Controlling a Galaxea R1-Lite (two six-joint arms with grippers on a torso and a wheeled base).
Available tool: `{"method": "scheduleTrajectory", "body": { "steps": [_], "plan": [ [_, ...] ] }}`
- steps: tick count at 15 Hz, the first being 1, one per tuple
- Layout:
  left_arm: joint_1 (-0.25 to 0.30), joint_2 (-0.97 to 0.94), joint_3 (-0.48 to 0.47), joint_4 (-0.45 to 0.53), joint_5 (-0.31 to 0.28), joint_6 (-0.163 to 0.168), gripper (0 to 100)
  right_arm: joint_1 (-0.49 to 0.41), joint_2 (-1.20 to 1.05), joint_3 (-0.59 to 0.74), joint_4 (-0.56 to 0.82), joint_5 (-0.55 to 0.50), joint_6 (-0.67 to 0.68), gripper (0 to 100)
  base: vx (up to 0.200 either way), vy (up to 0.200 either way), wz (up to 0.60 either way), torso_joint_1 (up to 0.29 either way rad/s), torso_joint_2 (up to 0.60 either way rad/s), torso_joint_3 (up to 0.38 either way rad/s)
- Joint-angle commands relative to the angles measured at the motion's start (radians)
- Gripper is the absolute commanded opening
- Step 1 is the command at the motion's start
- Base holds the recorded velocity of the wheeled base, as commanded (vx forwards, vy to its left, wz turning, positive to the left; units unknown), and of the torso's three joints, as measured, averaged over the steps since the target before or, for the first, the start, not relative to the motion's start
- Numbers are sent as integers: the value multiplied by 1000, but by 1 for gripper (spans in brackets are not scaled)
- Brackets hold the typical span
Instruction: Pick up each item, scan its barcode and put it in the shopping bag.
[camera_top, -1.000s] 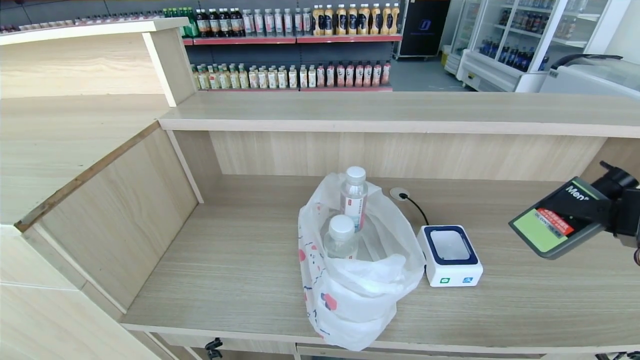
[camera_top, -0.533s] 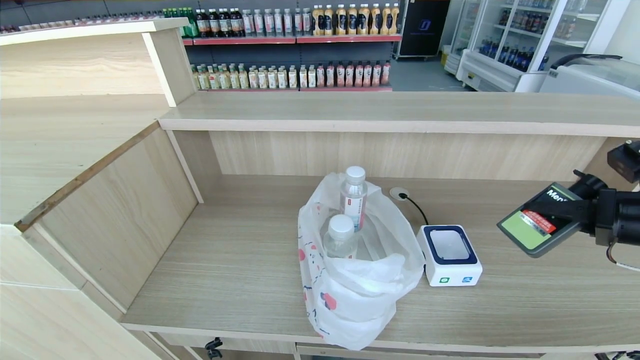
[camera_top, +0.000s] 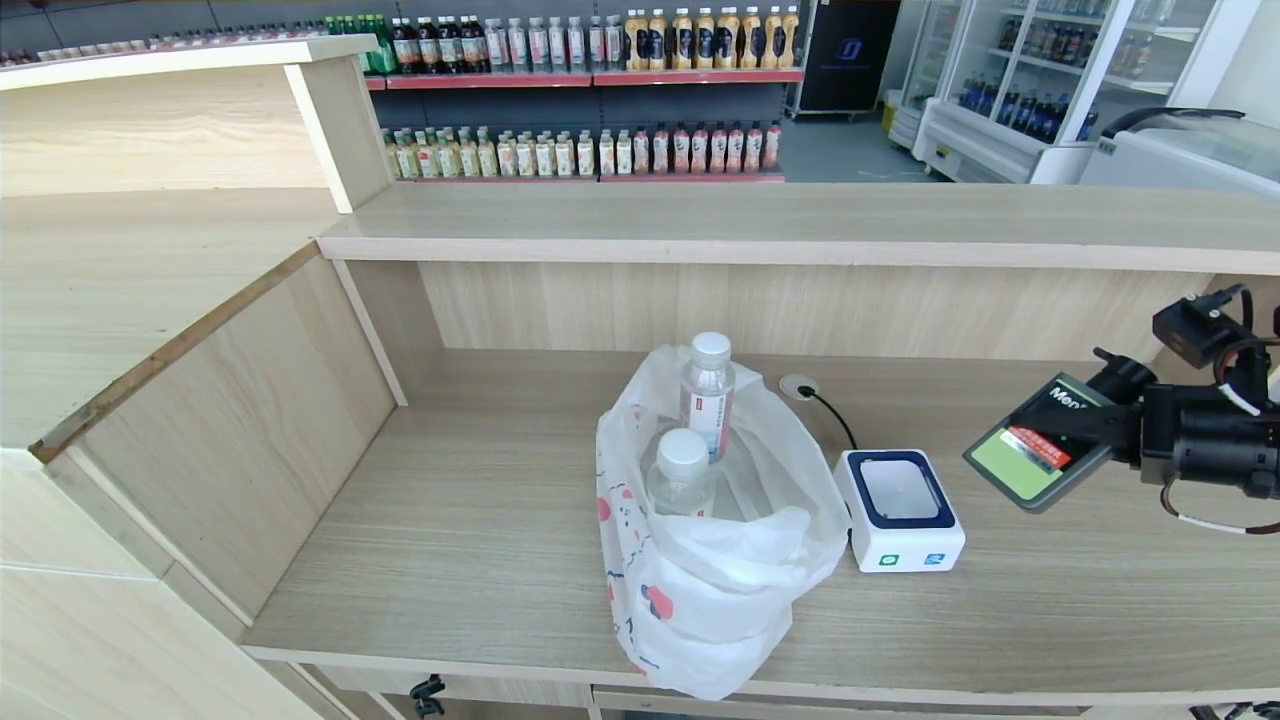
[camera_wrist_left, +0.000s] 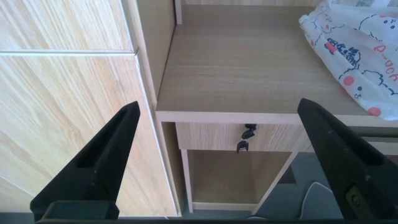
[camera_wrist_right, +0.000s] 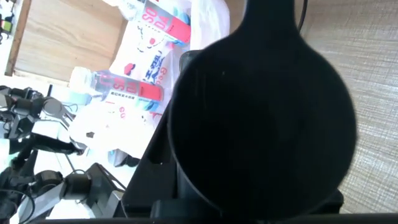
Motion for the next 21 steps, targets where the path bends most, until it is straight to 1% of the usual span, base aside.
{"method": "scheduleTrajectory", "body": {
  "steps": [1,4,7,12,15,18,21],
  "plan": [
    [0,1,0,0,0,0,100,8,29,-6,0,2,-3,0,0,0,0,0,0,0],
    [0,1,0,0,0,0,100,51,54,-48,-34,2,-3,0,0,0,0,0,0,0],
    [0,1,0,0,0,0,100,89,84,-60,-69,2,-5,0,0,0,0,0,0,0],
    [0,1,0,0,0,0,100,94,132,-63,-74,2,-75,0,0,0,0,0,0,0],
    [0,1,0,0,0,0,100,103,144,-98,-77,0,-80,0,0,0,0,0,0,0],
    [0,1,0,0,0,0,100,126,164,-98,-108,0,-80,0,0,0,0,0,0,0],
    [0,1,0,0,0,0,100,137,173,-95,-108,0,-80,0,0,0,0,0,0,0]
  ]
}}
